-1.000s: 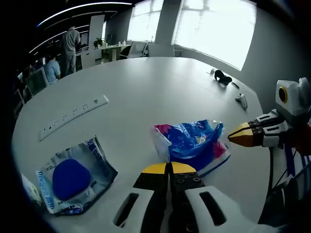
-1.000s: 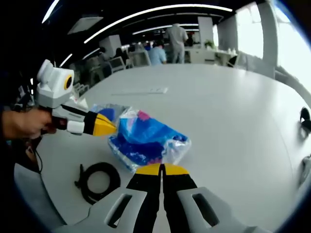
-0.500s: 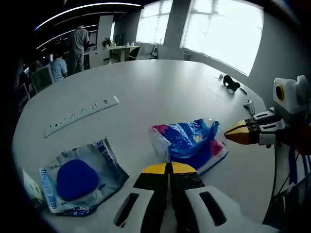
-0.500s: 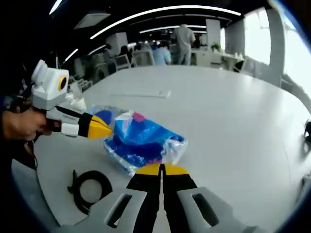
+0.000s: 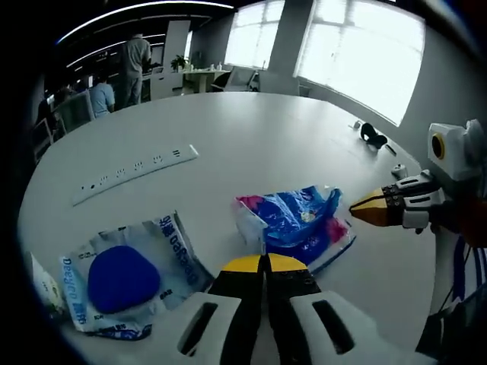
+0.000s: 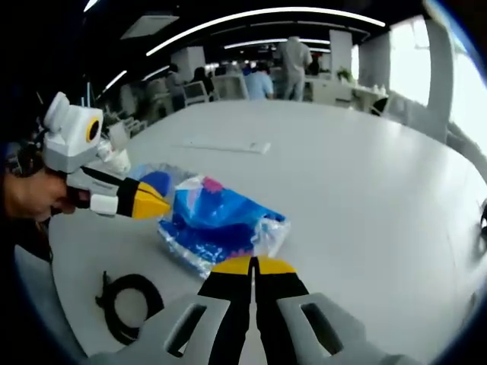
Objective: Arrange the tabletop items into an orderly group along one side of the table until the central work area is clear of visible clutter.
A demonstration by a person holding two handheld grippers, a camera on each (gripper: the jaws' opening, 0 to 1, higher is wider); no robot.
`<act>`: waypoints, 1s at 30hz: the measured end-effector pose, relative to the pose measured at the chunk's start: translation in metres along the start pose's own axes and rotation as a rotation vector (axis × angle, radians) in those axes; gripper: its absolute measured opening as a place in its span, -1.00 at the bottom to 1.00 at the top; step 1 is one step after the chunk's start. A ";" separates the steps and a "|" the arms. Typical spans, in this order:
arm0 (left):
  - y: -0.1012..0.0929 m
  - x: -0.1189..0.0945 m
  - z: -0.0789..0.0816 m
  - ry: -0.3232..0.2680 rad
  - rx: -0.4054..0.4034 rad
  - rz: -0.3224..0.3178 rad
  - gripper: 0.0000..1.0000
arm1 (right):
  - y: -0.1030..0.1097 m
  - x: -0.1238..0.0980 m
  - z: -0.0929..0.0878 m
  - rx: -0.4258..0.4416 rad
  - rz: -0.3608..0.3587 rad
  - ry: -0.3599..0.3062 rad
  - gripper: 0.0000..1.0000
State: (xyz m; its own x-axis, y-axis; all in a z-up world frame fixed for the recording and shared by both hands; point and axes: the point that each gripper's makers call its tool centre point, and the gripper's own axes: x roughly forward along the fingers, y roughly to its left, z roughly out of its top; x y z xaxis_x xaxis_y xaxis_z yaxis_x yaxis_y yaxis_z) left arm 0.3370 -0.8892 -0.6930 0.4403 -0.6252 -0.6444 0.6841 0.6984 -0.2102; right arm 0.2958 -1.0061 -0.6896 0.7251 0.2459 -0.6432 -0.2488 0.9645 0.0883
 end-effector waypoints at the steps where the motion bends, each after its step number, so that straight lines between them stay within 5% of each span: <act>1: 0.002 0.001 0.000 0.002 -0.007 0.003 -1.00 | -0.001 0.002 0.001 -0.002 0.001 0.002 -1.00; 30: 0.026 0.025 -0.013 0.040 -0.100 0.061 -1.00 | -0.008 0.045 0.002 -0.044 0.023 0.032 -1.00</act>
State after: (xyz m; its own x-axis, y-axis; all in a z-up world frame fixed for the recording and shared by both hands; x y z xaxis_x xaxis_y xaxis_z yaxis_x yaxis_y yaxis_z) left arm 0.3576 -0.8822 -0.7239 0.4547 -0.5674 -0.6865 0.5942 0.7674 -0.2407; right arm 0.3319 -1.0030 -0.7175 0.6981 0.2640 -0.6656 -0.2937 0.9533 0.0701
